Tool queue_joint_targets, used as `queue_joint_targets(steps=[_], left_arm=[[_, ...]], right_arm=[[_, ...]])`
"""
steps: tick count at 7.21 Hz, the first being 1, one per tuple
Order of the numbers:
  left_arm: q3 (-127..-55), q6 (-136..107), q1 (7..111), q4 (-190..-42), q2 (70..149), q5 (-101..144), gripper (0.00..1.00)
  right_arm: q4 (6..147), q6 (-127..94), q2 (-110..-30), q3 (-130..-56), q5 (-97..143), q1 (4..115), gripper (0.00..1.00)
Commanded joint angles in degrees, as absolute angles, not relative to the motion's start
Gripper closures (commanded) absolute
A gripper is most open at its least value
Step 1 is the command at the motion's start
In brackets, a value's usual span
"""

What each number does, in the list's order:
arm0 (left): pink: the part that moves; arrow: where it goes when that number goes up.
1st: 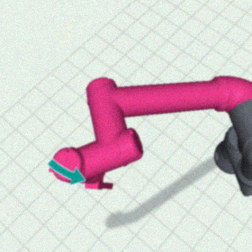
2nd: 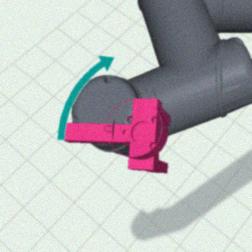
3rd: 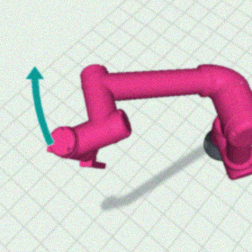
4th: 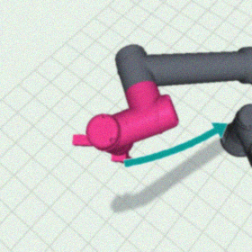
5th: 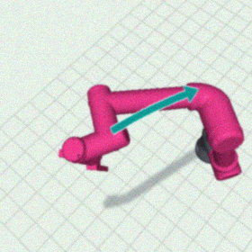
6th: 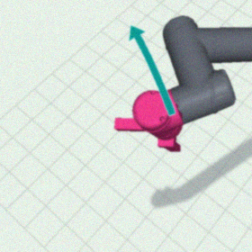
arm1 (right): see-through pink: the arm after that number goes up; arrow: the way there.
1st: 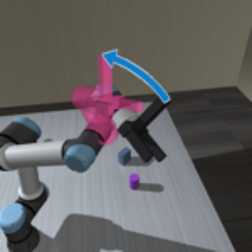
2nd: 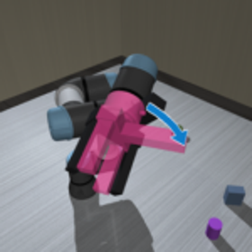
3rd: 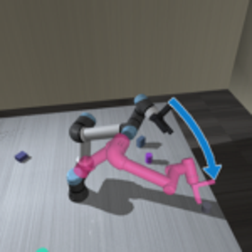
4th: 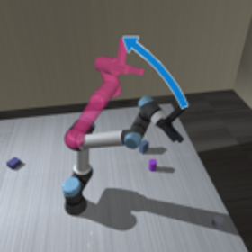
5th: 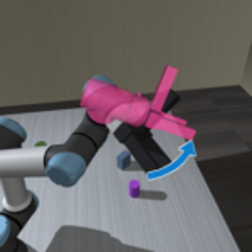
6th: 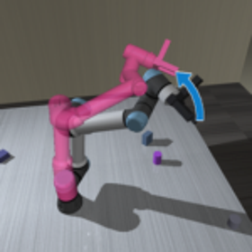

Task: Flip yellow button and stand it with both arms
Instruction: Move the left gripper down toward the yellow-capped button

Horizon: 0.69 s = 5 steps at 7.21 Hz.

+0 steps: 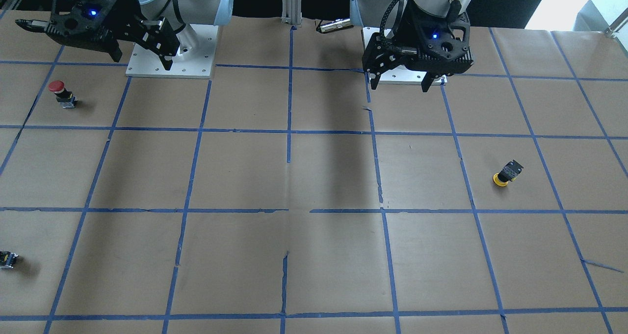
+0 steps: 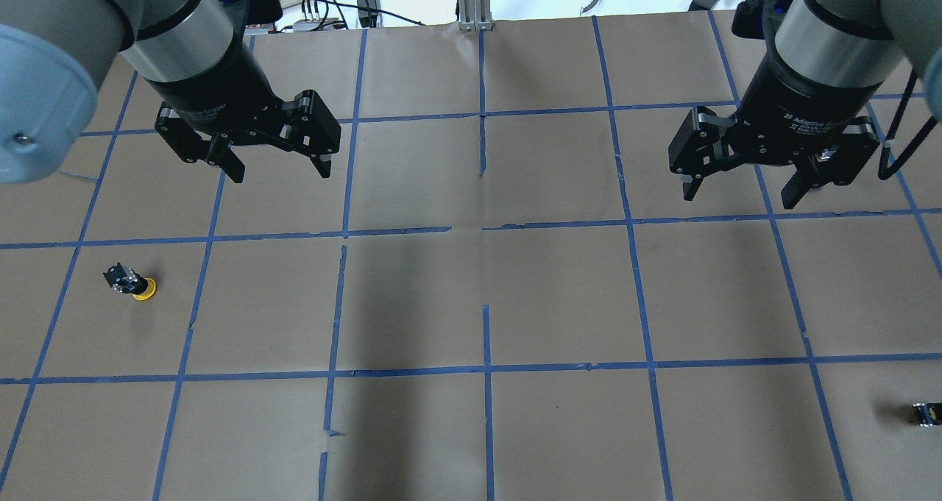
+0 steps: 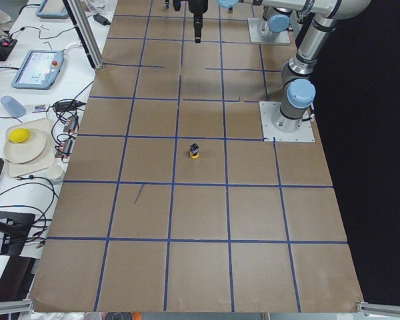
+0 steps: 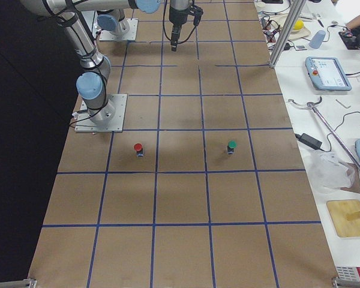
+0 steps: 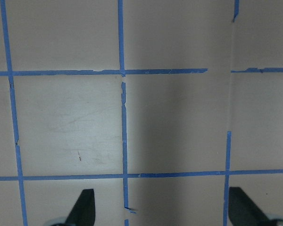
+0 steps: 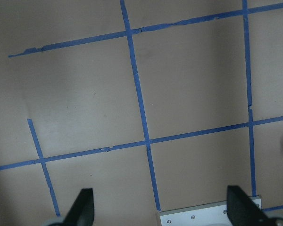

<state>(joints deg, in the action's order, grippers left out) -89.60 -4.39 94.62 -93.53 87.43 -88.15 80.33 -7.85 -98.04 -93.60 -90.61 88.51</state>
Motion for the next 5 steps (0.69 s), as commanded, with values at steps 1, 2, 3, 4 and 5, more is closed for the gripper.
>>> queue_joint_targets(steps=[1,2,3,4,5], left_arm=[[-89.8,-4.1,93.1,-94.1,86.8,-88.2,0.00],[-90.3,-3.8,89.6,-95.4,86.8,-88.2,0.00],[-92.5,-0.4,82.9,-95.5,87.3,-90.6,0.00],[-95.2,5.5,75.3,-95.2,86.7,-92.4,0.00],[-96.8,9.2,68.3,-95.0,88.1,-92.4,0.00]], right_arm=[[80.3,-7.8,-98.1,-93.6,-90.9,88.5,0.00],[80.3,-7.8,-98.2,-93.6,-91.1,88.5,0.00],[80.3,-7.8,-98.3,-93.6,-90.9,88.5,0.00],[80.3,-7.8,-98.3,-93.6,-91.1,88.5,0.00],[80.4,-7.9,-98.3,-93.7,-90.7,88.5,0.00]])
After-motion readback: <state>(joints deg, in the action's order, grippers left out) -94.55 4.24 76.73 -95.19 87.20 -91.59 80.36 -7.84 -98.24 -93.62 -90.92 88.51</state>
